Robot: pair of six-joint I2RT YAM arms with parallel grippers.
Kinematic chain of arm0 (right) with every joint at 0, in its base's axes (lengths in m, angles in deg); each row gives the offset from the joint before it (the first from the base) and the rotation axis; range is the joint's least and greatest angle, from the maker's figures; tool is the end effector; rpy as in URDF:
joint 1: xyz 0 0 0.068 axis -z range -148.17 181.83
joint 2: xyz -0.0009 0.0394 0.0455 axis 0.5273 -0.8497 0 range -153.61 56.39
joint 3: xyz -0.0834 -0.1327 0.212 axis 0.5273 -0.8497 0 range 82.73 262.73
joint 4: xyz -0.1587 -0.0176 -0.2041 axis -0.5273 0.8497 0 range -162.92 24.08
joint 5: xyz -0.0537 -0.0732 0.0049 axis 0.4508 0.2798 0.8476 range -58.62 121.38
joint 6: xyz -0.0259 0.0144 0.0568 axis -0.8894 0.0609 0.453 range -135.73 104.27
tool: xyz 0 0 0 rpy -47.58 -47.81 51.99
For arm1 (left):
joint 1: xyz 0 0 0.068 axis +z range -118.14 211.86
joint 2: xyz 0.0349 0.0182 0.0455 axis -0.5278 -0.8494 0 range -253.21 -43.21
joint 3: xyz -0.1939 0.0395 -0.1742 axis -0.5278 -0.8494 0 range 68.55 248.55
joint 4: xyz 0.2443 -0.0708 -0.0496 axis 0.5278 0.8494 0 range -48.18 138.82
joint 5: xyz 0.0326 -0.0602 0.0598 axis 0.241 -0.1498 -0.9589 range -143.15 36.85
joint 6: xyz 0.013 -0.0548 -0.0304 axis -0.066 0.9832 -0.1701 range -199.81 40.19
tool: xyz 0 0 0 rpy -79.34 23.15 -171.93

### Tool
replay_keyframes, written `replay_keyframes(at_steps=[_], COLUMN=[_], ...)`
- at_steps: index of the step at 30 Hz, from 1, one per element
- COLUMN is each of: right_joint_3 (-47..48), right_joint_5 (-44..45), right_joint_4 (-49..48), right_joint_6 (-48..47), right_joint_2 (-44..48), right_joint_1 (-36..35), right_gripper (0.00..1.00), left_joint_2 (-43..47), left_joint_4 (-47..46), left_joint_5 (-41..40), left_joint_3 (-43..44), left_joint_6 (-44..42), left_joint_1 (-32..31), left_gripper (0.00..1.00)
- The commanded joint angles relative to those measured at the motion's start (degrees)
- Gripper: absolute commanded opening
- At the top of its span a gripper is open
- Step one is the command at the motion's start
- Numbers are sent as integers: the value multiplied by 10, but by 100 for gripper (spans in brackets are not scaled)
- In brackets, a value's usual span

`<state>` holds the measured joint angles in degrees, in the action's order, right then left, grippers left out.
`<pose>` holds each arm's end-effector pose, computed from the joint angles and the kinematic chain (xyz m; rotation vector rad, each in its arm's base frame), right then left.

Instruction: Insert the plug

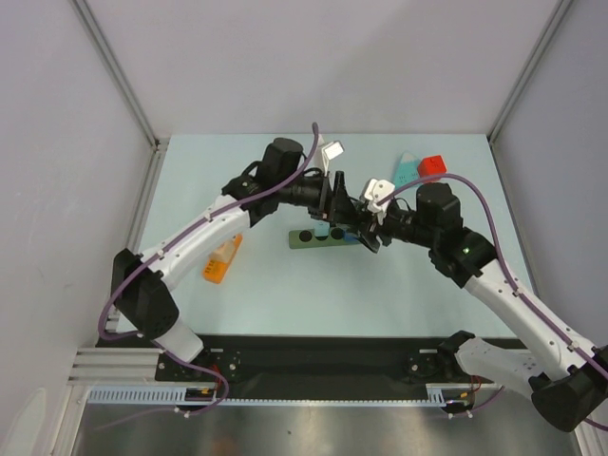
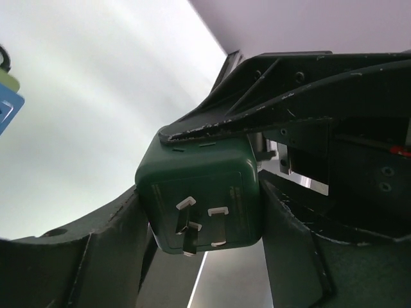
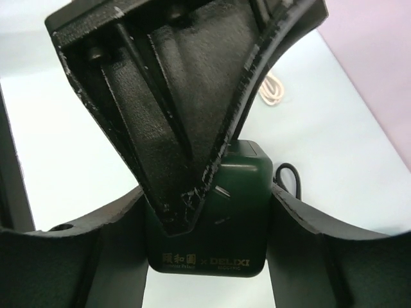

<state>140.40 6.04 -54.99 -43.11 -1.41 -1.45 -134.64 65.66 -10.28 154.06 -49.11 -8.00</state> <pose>0.1891 0.1495 0.3515 -1.2002 1.4514 0.4867 0.2621 -0.2628 0.3478 0.6913 2.2040 -1.4766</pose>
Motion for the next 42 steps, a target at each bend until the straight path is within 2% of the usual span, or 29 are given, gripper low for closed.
replay_keyframes(at_steps=[1, 4, 5, 7, 9, 10, 11, 13, 16, 25, 32, 42], right_joint_3=[13, 0, -14, -32, -51, -55, -62, -66, -77, -102, -104, -93], right_joint_5=[-1, -36, -48, -91, -136, -150, -167, -177, -191, -208, -203, -158], right_joint_4=[-80, -126, -140, -196, -243, -257, -270, -290, -307, -346, -390, -419], right_joint_6=[32, 62, 74, 117, 144, 172, 181, 203, 211, 208, 222, 195], right_joint_2=[16, 27, 37, 46, 55, 57, 58, 60, 67, 79, 69, 56], right_joint_1=[-1, 8, 24, 44, 73, 82, 96, 109, 125, 125, 120, 82], right_gripper=[59, 92, 96, 100, 100, 100, 100, 100, 100, 100, 100, 100], left_joint_2=[20, 43, 47, 57, 61, 64, 65, 63, 55, 31, 34, 36], left_joint_4=[-94, -201, -288, -391, -437, -500, -545, -667, -756, -898, -891, -877], left_joint_5=[67, 114, 144, 161, 179, 184, 185, 183, 173, 131, 120, 103], left_joint_3=[-35, -83, -114, -140, -159, -175, -185, -209, -217, -237, -238, -238], left_joint_6=[22, 114, 170, 219, 269, 289, 352, 447, 503, 631, 629, 626], left_joint_1=[20, 38, 42, 50, 49, 49, 50, 55, 55, 54, 49, 42], left_gripper=[0, 0, 0, 0, 0, 0, 0, 0, 1, 0, 0, 0])
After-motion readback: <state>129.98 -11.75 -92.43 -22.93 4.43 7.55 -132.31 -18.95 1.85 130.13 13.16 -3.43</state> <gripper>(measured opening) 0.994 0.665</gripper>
